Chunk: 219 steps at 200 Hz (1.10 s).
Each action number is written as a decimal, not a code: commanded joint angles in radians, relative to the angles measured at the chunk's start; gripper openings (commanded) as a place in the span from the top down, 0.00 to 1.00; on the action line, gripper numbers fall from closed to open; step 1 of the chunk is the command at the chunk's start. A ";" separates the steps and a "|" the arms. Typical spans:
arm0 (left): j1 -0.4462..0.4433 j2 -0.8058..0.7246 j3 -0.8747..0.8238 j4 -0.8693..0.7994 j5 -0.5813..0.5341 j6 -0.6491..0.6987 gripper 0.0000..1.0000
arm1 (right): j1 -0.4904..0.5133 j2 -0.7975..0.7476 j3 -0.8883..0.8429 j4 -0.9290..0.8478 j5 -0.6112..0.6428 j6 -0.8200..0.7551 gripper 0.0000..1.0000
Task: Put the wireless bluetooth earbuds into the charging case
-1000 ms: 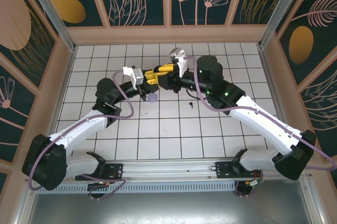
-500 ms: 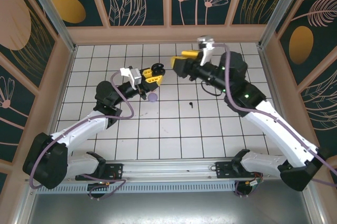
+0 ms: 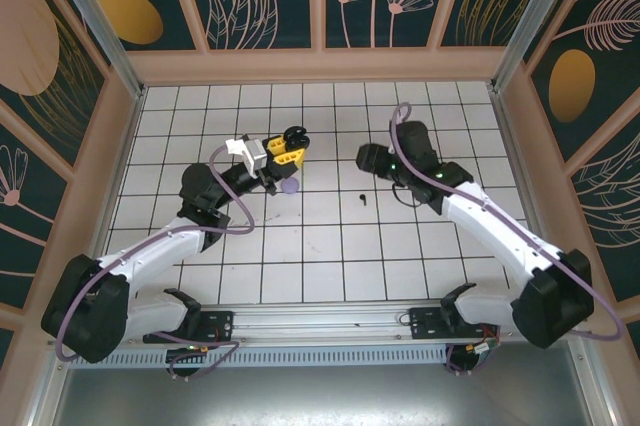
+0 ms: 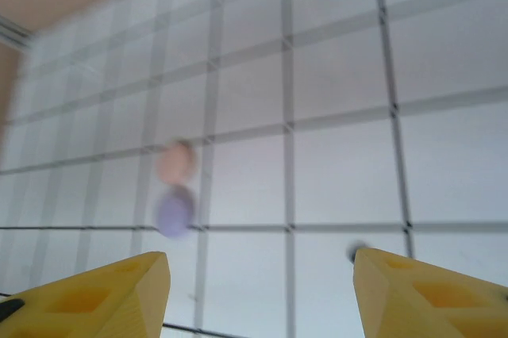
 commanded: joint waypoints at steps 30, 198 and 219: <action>-0.008 -0.040 -0.024 0.024 0.002 0.089 1.00 | -0.017 0.101 -0.047 -0.034 0.036 0.098 0.38; -0.008 0.194 0.101 0.248 0.292 -0.157 1.00 | -0.015 -0.116 0.347 0.050 -0.569 -0.080 0.56; -0.008 0.234 0.130 0.282 0.286 -0.192 1.00 | -0.007 -0.085 0.385 0.059 -0.625 -0.088 0.63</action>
